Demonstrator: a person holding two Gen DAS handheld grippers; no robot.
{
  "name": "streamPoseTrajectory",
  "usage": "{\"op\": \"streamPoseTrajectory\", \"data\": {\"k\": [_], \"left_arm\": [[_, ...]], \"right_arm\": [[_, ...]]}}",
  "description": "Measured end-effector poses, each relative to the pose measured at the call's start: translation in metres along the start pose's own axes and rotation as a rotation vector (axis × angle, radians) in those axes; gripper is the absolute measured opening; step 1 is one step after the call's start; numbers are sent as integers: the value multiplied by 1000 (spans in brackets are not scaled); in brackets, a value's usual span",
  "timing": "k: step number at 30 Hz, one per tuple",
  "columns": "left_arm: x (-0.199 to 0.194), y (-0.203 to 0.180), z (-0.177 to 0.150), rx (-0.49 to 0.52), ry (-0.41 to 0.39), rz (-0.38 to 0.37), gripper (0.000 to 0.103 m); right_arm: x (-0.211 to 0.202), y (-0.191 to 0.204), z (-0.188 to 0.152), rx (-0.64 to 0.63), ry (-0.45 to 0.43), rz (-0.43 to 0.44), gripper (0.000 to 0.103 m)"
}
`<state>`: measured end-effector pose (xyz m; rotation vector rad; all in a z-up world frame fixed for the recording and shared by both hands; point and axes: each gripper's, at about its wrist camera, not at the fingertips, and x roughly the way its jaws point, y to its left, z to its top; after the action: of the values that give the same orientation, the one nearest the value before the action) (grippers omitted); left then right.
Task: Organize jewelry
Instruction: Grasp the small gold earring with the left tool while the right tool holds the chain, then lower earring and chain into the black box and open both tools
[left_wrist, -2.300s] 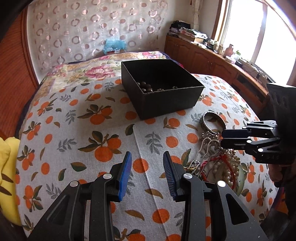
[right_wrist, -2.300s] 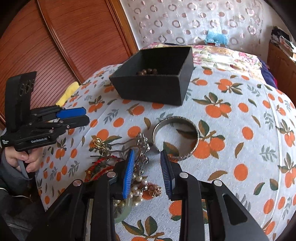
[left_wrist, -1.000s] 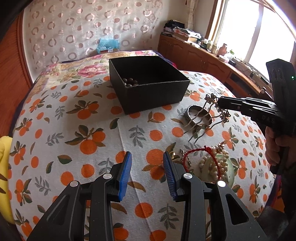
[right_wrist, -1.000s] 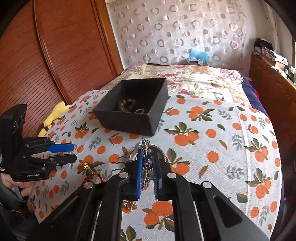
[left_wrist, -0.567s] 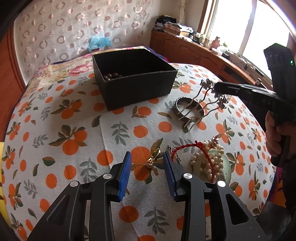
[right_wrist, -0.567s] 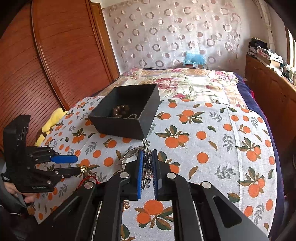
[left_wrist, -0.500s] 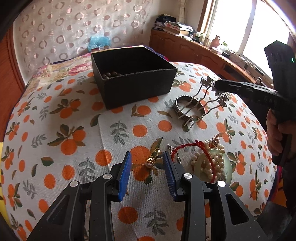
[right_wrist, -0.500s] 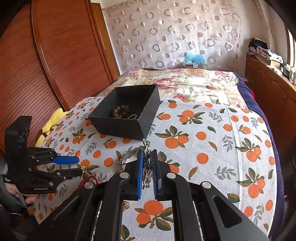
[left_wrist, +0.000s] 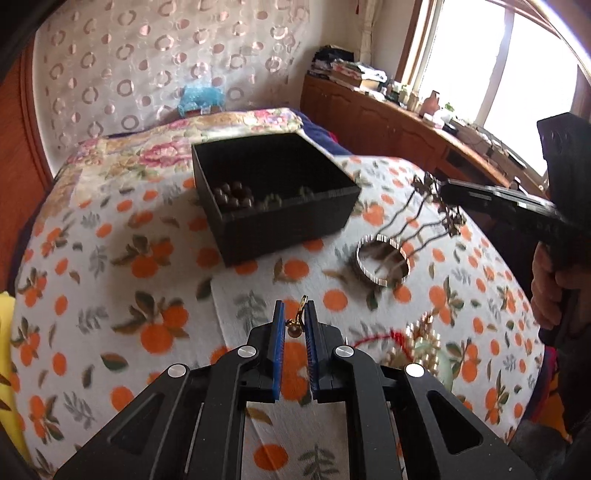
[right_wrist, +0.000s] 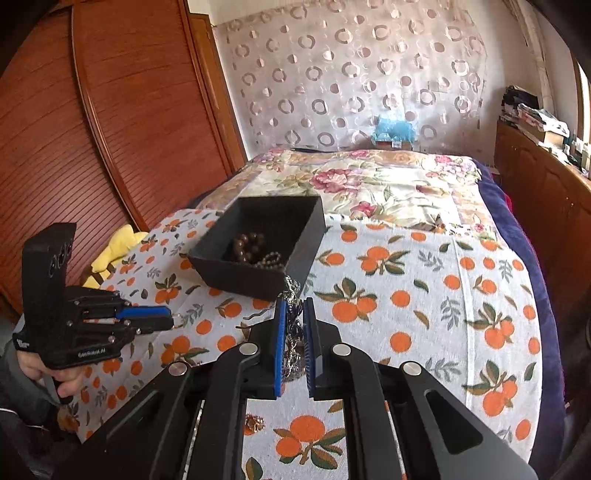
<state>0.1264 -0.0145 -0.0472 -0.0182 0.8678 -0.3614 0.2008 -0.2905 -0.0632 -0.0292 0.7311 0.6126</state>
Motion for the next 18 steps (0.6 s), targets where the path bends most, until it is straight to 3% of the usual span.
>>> {"op": "streamPoseTrajectory", "data": {"k": [11,18], "left_arm": [[-2,3,52,34,-80,33,9],[2,13,68,27,-93,45,9]], "right_arm": [[-3,-2,36,-30,-48,8,10],[10,-2,61,-48,-69,17,10]]}}
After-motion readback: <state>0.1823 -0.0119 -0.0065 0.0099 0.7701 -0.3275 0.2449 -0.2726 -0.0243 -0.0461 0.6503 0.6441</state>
